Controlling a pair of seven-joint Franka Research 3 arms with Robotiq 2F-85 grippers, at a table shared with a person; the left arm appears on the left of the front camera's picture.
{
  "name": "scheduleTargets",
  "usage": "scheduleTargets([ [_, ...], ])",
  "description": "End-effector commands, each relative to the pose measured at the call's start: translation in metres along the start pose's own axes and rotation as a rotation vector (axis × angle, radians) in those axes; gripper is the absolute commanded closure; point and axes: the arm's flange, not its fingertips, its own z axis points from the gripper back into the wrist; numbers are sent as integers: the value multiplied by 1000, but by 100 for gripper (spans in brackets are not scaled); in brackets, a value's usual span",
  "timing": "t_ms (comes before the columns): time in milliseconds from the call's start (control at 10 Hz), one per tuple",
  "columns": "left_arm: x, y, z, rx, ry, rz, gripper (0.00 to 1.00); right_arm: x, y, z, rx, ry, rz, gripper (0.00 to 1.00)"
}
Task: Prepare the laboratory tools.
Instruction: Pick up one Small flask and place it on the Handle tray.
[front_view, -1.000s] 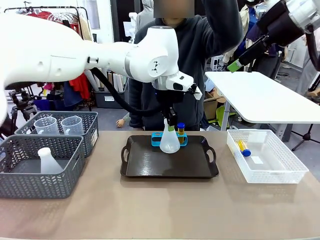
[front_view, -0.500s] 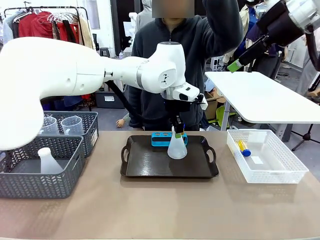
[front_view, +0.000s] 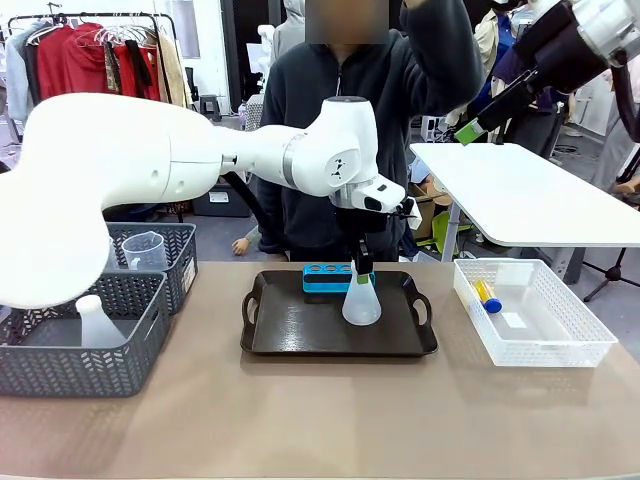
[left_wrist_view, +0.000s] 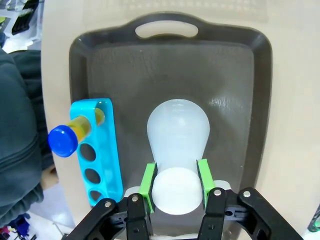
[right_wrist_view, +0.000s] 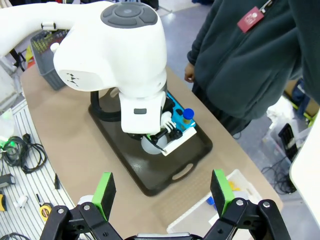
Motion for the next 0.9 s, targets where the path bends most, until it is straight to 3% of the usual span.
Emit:
scheduleTargets([
  [0, 6, 9, 2, -13, 11, -26, 100, 0, 0, 1, 0, -3, 0, 0],
  [300, 8, 10, -6, -24, 9, -36, 96, 0, 0, 1, 0, -3, 0, 0],
  [800, 9, 6, 5, -16, -2, -35, 1, 0, 0, 1, 0, -3, 0, 0],
])
